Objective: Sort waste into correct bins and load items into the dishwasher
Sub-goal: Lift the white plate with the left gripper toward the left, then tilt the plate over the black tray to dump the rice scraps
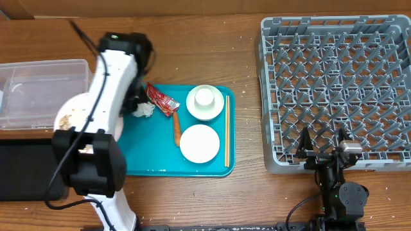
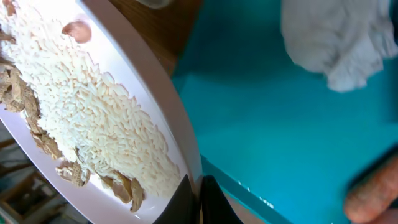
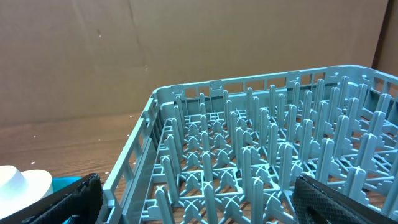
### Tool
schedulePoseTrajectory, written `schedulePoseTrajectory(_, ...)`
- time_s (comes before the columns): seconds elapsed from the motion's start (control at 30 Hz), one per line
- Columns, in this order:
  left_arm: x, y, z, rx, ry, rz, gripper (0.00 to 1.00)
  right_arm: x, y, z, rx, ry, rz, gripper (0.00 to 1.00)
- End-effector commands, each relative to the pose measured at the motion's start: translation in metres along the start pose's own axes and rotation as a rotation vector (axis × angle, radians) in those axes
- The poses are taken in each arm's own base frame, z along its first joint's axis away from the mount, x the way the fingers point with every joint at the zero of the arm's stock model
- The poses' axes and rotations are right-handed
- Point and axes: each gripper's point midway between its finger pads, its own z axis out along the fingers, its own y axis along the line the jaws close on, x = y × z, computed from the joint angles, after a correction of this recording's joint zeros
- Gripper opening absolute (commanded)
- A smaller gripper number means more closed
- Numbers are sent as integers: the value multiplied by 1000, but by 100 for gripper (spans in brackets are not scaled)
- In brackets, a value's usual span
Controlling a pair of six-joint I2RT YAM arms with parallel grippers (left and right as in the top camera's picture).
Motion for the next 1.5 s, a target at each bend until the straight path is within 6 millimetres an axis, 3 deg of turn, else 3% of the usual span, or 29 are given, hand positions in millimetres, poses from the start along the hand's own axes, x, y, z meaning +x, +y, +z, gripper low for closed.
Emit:
schedulePoseTrajectory(0.0,-23,27,2,-6,-20,-109,4,1,-2,0,12,-5,-3,100)
schedulePoseTrajectory(0.27,-54,71,27,42,-5,-306,4,1,-2,0,12,-5,-3,100)
schedulePoseTrajectory(0.7,-109,181,85,259,-45,-626,4,1,-2,0,12,-5,-3,100)
schedulePoseTrajectory(0.8,-118,195,91,311,-76,-646,4,1,-2,0,12,-5,-3,100)
schedulePoseTrajectory(1.1,-125,201,88,647,-97,-626,4,1,-2,0,12,-5,-3,100)
schedulePoseTrajectory(1.33,-110,231,95,775,-76,-716,4,1,-2,0,12,-5,-3,100)
schedulePoseTrajectory(1.47,-112,235,86,904,-102,-724,4,1,-2,0,12,-5,-3,100)
